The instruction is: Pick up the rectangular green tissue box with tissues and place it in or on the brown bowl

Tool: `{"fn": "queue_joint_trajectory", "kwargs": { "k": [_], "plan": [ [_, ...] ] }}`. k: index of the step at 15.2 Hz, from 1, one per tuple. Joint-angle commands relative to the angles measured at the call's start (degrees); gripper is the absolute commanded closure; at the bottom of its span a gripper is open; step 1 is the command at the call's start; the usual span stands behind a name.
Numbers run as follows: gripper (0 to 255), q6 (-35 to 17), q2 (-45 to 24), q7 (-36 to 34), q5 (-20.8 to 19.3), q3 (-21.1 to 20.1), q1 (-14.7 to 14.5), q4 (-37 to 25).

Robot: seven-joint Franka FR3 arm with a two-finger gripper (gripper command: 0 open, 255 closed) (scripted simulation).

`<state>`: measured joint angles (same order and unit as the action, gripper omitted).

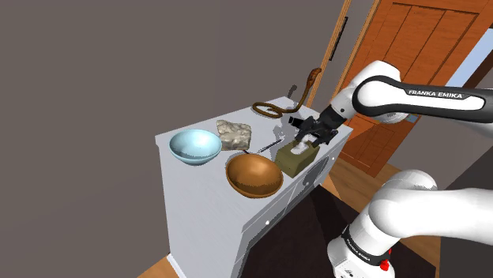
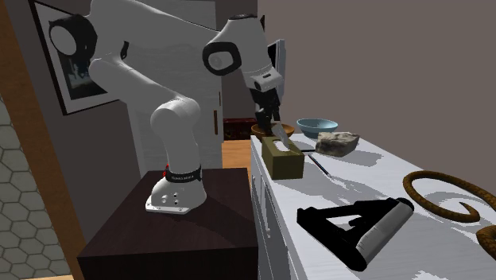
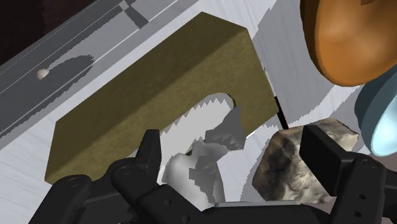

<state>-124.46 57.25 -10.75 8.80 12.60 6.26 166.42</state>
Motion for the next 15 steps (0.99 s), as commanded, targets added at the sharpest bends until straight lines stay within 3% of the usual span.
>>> {"fn": "queue_joint_trajectory", "kwargs": {
  "k": [1, 9, 10, 15],
  "plan": [
    [0, -2.29, -0.89, 0.09, 0.4, -0.11, -0.46, 1.25],
    [0, -2.92, -1.23, 0.13, 0.51, -0.13, -0.62, 1.52],
    [255, -2.92, -1.24, 0.13, 0.51, -0.13, -0.62, 1.52],
    [255, -2.87, -1.14, 0.05, 0.53, -0.2, -0.63, 1.55]
  ]
}}
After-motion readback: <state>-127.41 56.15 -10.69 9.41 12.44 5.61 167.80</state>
